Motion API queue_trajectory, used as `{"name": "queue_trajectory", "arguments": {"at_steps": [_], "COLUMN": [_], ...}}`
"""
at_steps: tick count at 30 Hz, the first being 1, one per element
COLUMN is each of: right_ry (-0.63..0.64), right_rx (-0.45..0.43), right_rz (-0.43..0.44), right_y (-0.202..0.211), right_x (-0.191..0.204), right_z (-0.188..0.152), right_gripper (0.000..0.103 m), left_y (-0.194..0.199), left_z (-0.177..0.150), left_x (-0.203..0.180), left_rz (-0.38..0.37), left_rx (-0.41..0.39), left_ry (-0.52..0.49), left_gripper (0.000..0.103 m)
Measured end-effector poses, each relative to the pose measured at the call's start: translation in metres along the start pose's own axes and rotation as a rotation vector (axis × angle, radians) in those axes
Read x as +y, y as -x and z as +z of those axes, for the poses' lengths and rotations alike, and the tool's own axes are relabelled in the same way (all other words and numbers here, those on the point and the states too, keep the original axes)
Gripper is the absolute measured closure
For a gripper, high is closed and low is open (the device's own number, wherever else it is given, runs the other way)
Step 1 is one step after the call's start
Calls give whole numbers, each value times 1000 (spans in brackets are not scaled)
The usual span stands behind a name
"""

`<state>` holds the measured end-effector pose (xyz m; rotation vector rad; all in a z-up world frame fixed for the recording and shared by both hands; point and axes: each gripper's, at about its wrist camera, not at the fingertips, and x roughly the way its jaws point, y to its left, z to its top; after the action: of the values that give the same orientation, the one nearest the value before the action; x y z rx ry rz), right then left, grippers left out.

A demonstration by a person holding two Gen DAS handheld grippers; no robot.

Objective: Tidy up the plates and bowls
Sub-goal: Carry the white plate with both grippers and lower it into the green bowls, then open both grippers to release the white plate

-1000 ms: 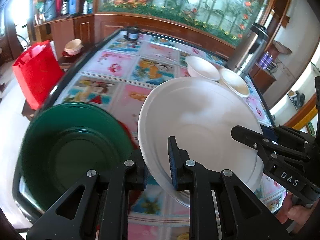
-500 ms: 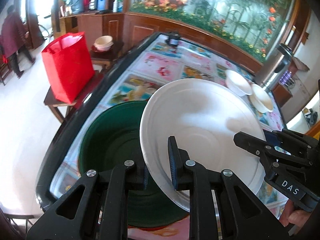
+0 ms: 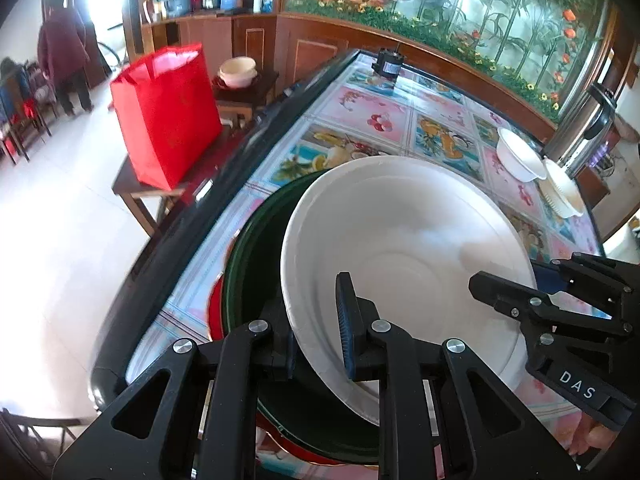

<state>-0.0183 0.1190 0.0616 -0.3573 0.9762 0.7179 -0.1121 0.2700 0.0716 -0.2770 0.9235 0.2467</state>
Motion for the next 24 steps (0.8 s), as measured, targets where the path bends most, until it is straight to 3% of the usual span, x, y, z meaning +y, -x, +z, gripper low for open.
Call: {"name": "queue_trajectory", "arguments": {"at_steps": [8, 12, 20, 23, 24], "right_ry": [12, 3, -21, -37, -44], "right_rx": [3, 8, -7, -16, -19], "right_rz": [27, 14, 35, 44, 47], "right_y": [4, 5, 13, 17, 18], "right_x": [4, 2, -5, -9, -11], "right_z": [-4, -6, -10, -14, -16], "right_gripper": [67, 58, 56, 50, 48], "left_y": [0, -1, -3, 5, 9], "left_z": [-3, -4, -3, -3, -2], "left_x": [-1, -2, -1, -1, -2], "left_rz": [58, 82, 100, 114, 122], "left_rx": [-34, -41, -43, -76, -92], "left_ry": [-36, -49, -43, -33, -29], "left_gripper": [86, 86, 86, 84, 78]}}
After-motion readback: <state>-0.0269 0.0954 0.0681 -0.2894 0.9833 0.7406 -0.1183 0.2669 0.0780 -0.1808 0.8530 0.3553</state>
